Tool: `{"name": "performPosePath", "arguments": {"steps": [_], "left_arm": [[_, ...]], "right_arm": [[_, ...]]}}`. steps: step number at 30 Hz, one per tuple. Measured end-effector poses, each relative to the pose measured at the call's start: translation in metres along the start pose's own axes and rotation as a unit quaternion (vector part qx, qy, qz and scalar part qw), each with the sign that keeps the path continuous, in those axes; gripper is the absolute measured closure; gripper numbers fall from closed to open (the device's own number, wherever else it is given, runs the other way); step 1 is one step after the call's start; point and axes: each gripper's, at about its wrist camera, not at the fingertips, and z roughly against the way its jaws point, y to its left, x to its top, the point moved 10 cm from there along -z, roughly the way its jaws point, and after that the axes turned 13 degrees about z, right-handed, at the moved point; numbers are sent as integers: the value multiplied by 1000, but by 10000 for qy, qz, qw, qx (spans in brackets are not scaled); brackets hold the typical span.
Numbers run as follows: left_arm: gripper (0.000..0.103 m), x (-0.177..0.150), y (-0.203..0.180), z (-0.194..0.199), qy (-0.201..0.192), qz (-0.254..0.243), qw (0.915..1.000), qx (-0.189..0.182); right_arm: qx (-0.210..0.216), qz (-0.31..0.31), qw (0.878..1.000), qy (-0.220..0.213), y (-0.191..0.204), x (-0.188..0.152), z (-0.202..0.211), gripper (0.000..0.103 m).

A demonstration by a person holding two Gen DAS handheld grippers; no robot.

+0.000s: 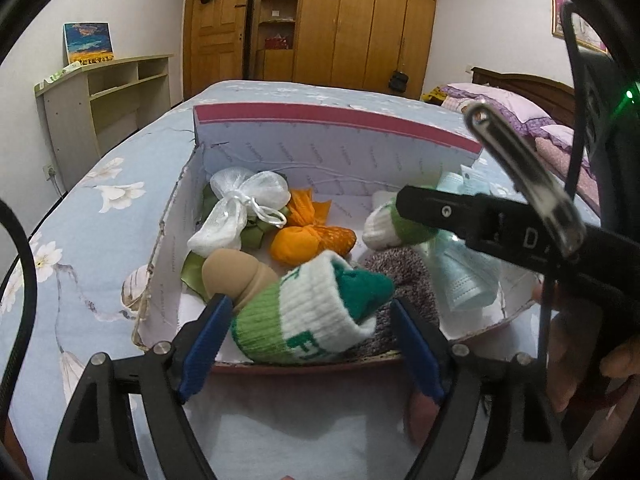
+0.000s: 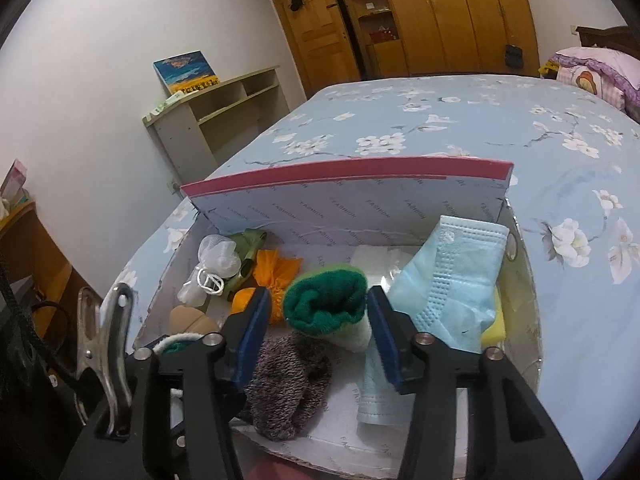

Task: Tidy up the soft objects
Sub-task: 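Carry both FIRST socks into the box and open both tools to release them, then withdraw both tools from the box toward the sponge and pouch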

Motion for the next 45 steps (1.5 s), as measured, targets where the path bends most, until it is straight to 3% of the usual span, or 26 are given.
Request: {"name": "performPosePath", "arguments": {"steps": [21,45], "left_arm": [[16,2,1,26,-39,65,9999,-70],[16,-46,-16,59,265,-95,9995,-171]], "right_arm": [[-106,31,9996,-252,8,-5,48,46],[-713,211,9972,47,12,-79,109,46]]}}
